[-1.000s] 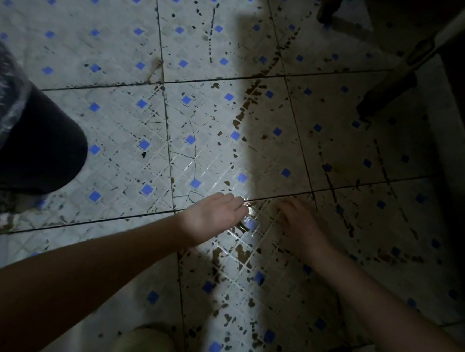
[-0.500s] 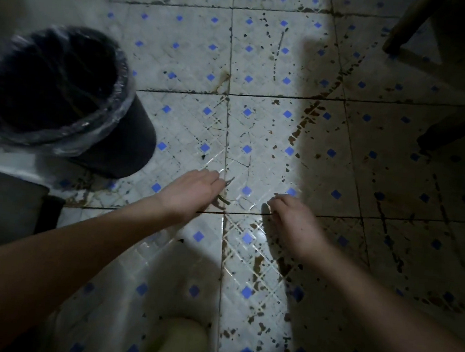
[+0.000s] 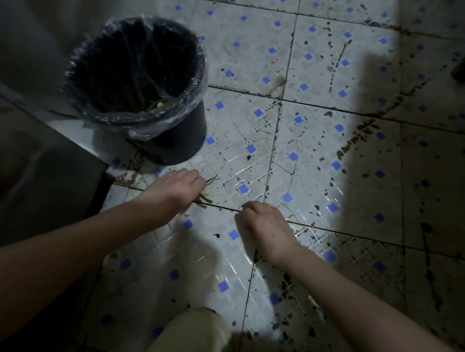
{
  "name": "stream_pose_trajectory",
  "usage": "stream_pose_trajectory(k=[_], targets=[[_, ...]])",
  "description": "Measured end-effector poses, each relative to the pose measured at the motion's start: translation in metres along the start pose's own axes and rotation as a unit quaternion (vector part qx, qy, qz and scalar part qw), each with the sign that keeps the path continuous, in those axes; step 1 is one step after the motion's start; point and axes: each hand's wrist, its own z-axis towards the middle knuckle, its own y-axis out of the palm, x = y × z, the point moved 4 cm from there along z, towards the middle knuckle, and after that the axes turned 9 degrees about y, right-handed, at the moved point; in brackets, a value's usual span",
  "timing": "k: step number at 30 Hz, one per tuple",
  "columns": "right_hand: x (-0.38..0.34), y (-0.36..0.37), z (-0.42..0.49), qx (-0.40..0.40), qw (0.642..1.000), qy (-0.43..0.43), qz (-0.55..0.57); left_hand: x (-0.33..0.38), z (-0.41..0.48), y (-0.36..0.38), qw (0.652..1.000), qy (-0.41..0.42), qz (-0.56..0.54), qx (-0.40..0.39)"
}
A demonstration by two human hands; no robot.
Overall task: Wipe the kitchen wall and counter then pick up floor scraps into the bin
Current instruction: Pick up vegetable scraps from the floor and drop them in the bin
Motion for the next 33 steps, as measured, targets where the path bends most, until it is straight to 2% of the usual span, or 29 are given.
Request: stream_pose_trajectory(k=[2,11,18,25,28,30,33], targets=[[-0.014,0.005,0.005,-0.012,1.000,-0.017,0.006,-0.006,-0.009,-0.001,1.000,-0.010,0.004,0.014],[-0.046,0.035,0.017,-0.052,0.996,-0.073,-0.007,-0.028,-0.034,0.016,0.997,-0.070,-0.008,-0.016],[-0.052,0.043,0.021,-0.041,0.993,-0.094,-0.056,-0.027,-0.033,0.014,0.997,-0.072,0.003,-0.016],[-0.049,0.041,0.023,-0.028,0.986,-0.128,-0.103,-0.026,-0.024,0.014,0.996,-0.067,0.016,-0.051],[-0.038,0.031,0.032,-0.009,0.988,-0.105,-0.111,-0.028,-0.021,0.018,0.995,-0.068,0.021,-0.070],[-0.028,0.018,0.043,-0.011,0.995,-0.068,-0.066,-0.030,-0.019,0.020,0.994,-0.071,0.025,-0.076],[-0.015,-0.011,0.065,0.040,0.999,0.016,0.021,-0.031,-0.016,0.021,0.993,-0.078,0.023,-0.081]])
